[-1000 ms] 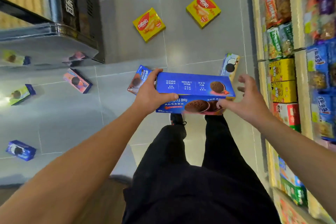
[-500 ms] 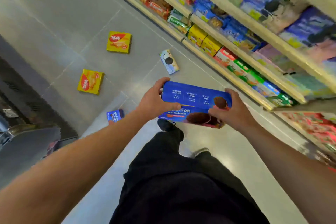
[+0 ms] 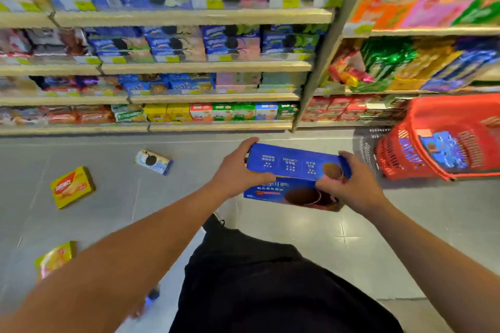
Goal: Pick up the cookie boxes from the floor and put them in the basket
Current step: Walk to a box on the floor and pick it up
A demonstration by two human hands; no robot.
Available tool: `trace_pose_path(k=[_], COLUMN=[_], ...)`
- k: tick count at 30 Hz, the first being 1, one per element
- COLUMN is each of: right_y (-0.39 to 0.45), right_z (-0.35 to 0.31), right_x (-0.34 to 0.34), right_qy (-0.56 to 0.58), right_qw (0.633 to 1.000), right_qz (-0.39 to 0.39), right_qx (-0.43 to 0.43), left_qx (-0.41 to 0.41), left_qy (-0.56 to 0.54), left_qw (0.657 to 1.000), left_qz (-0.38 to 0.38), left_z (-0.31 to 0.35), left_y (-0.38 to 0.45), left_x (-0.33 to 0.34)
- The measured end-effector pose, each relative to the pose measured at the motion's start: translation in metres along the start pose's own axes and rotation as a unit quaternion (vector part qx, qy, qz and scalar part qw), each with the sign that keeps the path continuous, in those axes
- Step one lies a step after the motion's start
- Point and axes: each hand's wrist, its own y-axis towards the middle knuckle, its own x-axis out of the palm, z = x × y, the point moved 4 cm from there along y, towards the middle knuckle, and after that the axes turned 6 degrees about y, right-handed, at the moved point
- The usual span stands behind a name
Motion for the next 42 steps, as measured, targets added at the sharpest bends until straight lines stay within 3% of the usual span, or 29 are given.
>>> trace_pose_path(k=[11, 19, 29, 36, 42], right_y=[-0.014, 0.034, 0.062, 0.115, 0.187], right_z=[0.110, 0.159, 0.198, 0.235, 0.302], right_x=[-0.161, -0.246, -0.316, -0.381, -0.479], right_qy=[0.109, 0.122, 0.161, 0.171, 0.125], right_qw=[0.972, 0.939, 0.898, 0.909, 0.946], right_qz=[0.188, 0.265, 0.325, 0.307, 0.240], right_qx=[0.087, 0.180, 0.248, 0.225, 0.178], left_qx=[0.117, 0.158, 0.191, 0.153, 0.135], left_qy=[0.129, 0.156, 0.196, 0.165, 0.154], left_qw=[0.972, 0.934, 0.876, 0.892, 0.934], left_qz=[-0.160, -0.280, -0.397, -0.392, -0.294], left_z=[0.168, 0.247, 0.330, 0.354, 0.385], left_y=[0.111, 0.225, 0.305, 0.356, 0.392], left_x=[0.146, 0.244, 0.335, 0.389, 0.459])
